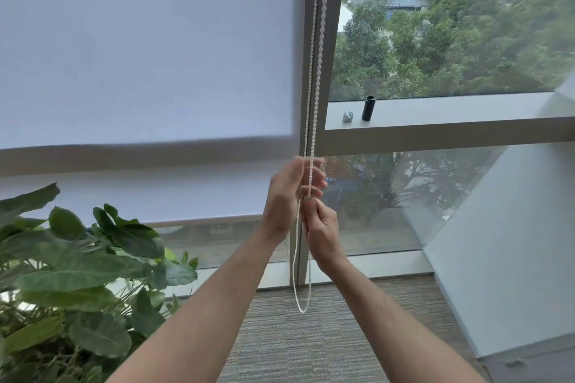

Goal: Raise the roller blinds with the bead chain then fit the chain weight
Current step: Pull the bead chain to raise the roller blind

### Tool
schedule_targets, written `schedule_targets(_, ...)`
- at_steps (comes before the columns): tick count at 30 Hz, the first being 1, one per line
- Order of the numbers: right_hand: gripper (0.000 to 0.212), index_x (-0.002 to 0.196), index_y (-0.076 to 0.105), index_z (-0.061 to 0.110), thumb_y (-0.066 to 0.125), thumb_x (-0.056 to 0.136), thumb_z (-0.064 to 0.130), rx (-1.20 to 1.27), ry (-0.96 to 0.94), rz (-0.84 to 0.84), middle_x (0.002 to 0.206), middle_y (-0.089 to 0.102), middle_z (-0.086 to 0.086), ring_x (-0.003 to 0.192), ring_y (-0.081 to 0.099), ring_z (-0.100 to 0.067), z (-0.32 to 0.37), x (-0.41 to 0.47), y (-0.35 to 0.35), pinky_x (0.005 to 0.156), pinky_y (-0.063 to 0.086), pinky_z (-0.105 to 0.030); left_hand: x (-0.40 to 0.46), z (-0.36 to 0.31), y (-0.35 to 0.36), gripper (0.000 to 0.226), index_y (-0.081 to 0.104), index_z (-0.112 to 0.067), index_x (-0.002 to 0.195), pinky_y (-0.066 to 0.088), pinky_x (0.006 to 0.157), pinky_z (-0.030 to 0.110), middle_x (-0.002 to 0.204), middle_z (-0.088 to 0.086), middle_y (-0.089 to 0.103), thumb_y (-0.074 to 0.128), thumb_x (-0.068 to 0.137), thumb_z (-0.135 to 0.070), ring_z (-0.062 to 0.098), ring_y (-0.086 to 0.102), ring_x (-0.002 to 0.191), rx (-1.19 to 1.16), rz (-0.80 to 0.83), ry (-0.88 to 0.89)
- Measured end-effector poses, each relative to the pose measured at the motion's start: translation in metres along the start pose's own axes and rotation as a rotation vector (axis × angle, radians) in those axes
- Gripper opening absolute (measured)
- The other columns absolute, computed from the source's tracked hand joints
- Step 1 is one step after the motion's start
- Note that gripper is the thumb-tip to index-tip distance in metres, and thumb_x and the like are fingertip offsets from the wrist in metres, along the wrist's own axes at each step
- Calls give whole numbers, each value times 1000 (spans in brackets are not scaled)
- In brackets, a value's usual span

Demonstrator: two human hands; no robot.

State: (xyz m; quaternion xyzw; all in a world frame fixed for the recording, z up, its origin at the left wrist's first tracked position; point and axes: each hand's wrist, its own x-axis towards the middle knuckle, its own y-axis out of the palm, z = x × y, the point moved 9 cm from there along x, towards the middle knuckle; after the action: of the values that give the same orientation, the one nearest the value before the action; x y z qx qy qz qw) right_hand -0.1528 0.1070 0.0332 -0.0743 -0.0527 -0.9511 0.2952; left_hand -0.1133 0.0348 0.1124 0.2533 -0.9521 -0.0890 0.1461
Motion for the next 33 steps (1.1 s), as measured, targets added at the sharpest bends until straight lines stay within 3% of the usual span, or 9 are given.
schedule_targets(3,39,59,49,30,42,97,33,-27,5,1,52,40,17,51,31,-5,-9,-3,-1,50,25,-27,8,-30,24,39,67,-19,108,42,55,23,73,1,60,39,101,-44,16,55,62,50,86,112)
schedule_targets(7,41,58,49,30,41,99,32,-18,29,4,50,39,18,49,30,-3,-14,-5,-3,48,26,-23,10,-28,23,37,67,-18,96,25,46,22,59,-9,37,35,104,-34,9,29,51,-27,-5,132)
schedule_targets(11,41,58,48,29,42,98,25,-26,45,22,49,40,18,47,31,-1,-19,-10,1,47,26,-19,8,-18,21,40,56,-25,68,25,40,20,49,-14,37,40,102,-39,7,28,43,48,-52,132)
schedule_targets(17,36,67,53,18,42,99,30,36,186,183,54,48,7,46,39,-7,-36,-15,-3,44,33,-23,-5,17,6,41,51,-26,62,21,39,24,47,-10,35,42,101,-37,10,27,41,72,-126,41)
schedule_targets(19,45,84,65,14,34,100,42,-37,199,200,76,67,1,65,60,-11,-31,-9,-6,59,50,-30,-10,21,7,41,52,-25,63,25,39,21,47,-12,37,42,102,-34,8,29,40,73,-125,40)
schedule_targets(20,49,93,70,24,28,101,48,-67,200,191,92,72,-2,83,67,-13,-26,-3,-7,72,54,-35,-11,22,6,41,52,-25,63,29,40,19,47,-11,40,42,102,-32,5,32,40,76,-126,36)
schedule_targets(23,57,111,69,29,21,99,56,-34,136,112,114,72,-4,107,67,-15,10,17,-13,90,52,-41,-13,28,2,44,55,-28,61,36,44,12,49,-13,50,40,102,-25,-2,41,43,74,-127,30)
schedule_targets(29,59,116,65,9,24,102,50,215,-71,195,88,67,-11,74,64,-24,99,42,6,69,54,-36,-33,63,-13,42,53,-22,64,23,42,28,48,-10,38,41,104,-25,6,30,41,143,-154,-87)
schedule_targets(33,48,88,66,15,29,105,40,216,-147,202,60,45,7,49,34,-7,117,42,20,44,26,-22,-49,92,-16,42,50,-18,65,19,41,30,49,-8,36,39,106,-21,9,26,42,166,-141,-184)
